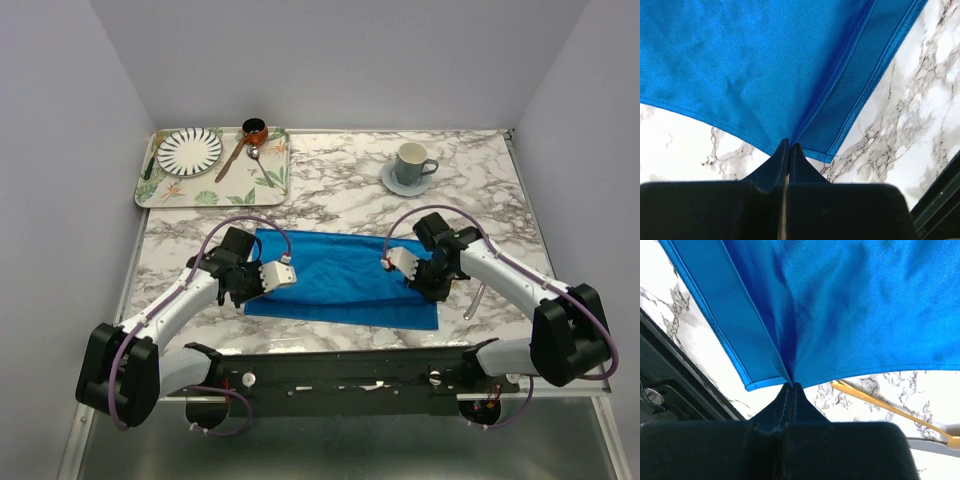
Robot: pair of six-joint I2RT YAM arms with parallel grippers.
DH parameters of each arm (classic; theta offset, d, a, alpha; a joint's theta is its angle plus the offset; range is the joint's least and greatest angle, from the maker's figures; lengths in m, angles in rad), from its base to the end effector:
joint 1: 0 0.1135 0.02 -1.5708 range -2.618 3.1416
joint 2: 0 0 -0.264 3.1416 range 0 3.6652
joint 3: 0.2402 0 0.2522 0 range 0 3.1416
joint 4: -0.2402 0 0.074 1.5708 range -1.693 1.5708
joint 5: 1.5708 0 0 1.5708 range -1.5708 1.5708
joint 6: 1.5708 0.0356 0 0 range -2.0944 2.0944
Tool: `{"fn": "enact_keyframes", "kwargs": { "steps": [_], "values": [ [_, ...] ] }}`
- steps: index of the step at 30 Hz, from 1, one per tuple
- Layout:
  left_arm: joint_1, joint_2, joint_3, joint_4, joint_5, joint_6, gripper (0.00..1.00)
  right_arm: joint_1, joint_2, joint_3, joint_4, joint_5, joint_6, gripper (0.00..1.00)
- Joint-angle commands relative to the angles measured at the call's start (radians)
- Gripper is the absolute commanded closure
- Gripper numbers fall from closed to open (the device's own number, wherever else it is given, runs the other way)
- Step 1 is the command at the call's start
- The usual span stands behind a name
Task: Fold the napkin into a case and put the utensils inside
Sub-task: Fold and flatten the napkin at the center of the board.
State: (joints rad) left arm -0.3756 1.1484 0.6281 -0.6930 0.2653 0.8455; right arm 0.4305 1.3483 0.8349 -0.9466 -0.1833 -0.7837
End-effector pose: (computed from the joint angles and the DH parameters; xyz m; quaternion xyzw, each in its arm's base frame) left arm 0.1752 -0.0791 0.1831 0.5785 0.7857 -0.0856 0.2017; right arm 0.1942 0.0963 0.1946 -0.5714 0.8137 0.0803 0.0703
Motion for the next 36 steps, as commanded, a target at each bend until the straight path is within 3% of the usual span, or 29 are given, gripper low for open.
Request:
{"fn": "enact_keyframes", "kwargs": {
  "steps": [1, 18, 28, 36],
  "values": [
    [-0.005, -0.021, 0.016, -0.04, 0.009, 0.02, 1.0, 0.016, 0.005, -0.017, -0.037, -0.021, 0.009, 0.99],
    [-0.019, 0.019, -0.024, 0.013, 0.009, -0.006, 1.0, 0.054, 0.109, -0.066, 0.051, -0.01, 0.034, 0.97],
    [-0.019, -0.084, 0.009, -0.066, 0.009, 0.0, 1.0, 0.053, -0.037, -0.026, -0.083, -0.024, 0.012, 0.98],
    [-0.02, -0.027, -0.005, -0.042, 0.012, -0.014, 1.0, 0.059, 0.043, -0.076, -0.014, -0.028, 0.024, 0.96]
  ]
}}
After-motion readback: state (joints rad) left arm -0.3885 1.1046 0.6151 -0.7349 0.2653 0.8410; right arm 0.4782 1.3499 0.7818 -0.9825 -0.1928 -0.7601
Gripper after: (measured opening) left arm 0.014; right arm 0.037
